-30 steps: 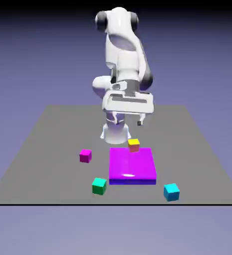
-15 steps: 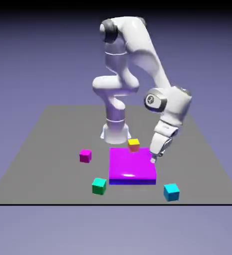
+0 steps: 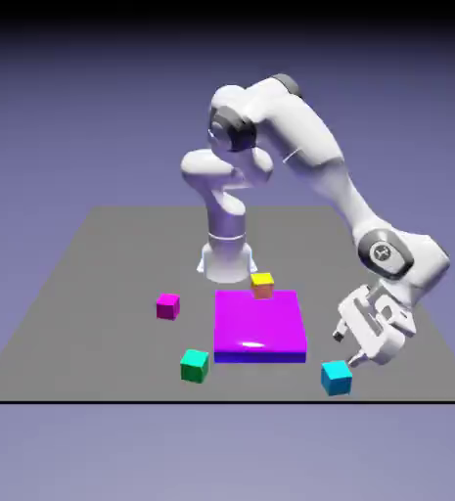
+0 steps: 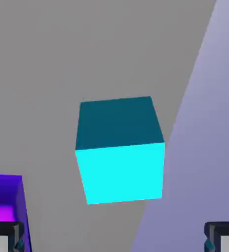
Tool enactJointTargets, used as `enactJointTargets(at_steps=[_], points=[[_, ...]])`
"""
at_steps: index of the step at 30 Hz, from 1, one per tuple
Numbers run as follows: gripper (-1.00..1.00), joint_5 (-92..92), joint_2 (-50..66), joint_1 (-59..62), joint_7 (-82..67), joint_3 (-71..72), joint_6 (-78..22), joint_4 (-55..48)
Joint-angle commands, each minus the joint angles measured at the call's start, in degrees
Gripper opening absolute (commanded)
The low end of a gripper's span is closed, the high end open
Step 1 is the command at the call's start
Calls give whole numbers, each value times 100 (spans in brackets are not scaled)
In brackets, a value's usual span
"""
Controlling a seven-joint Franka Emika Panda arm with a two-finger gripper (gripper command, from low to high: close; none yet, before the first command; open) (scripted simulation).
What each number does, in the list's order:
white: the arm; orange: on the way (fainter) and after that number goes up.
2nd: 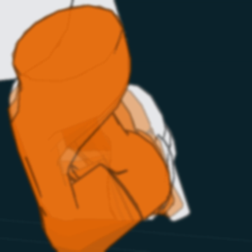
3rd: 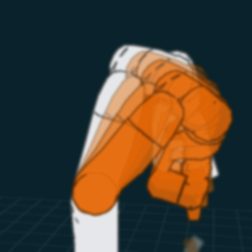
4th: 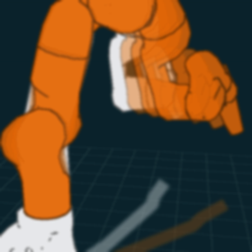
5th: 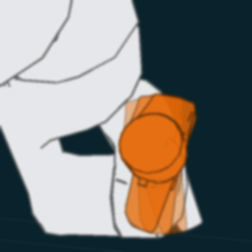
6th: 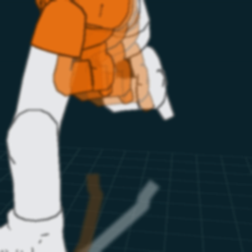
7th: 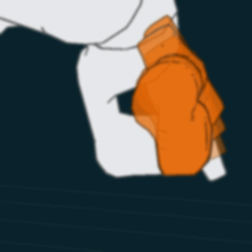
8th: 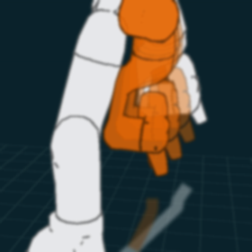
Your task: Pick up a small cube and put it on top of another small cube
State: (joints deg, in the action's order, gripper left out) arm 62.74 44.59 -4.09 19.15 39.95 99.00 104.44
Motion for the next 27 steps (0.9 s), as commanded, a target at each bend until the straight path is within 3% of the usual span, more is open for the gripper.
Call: enactJointTargets(at_steps=[1, 5, 6, 10, 27], points=[[0, 27, 33, -1, -10, 17, -32, -24], [0, 521, 501, 99, 222, -363, 451, 62], [-100, 521, 501, 99, 222, -363, 451, 62], [-100, -90, -22, -38, -22, -137, -6, 9], [-100, -2776, -1276, -871, -304, -3667, 593, 767]])
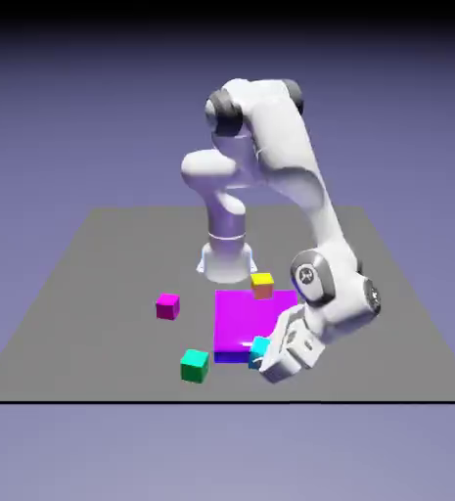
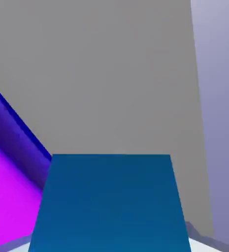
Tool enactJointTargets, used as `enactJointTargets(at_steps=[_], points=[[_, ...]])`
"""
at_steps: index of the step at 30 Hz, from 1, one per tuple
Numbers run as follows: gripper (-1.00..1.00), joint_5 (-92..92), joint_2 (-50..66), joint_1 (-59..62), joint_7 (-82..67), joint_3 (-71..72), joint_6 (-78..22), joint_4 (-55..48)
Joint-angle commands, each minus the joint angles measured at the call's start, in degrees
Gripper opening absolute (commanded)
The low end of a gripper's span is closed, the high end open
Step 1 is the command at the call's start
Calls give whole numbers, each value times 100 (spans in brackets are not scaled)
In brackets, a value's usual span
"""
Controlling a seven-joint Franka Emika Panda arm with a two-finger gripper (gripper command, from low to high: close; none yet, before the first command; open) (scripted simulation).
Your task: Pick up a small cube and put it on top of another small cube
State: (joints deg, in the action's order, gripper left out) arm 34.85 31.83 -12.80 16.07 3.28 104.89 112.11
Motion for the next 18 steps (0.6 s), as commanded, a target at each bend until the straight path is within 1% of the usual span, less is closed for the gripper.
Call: enactJointTargets(at_steps=[1, 8, 10, 14, 15, 16, 18], points=[[-100, -144, -74, -49, -13, -208, 39, 45], [-100, -1250, -591, -392, -129, -1662, 285, 357], [-100, -1308, -617, -410, -135, -1737, 298, 373], [-100, -1163, -215, -238, 15, -1813, 1189, 841], [100, -1163, -215, -238, 15, -1813, 1189, 841], [100, -1163, -215, -238, 15, -1813, 1189, 841], [100, -1244, -440, -334, -69, -1771, 691, 580]])
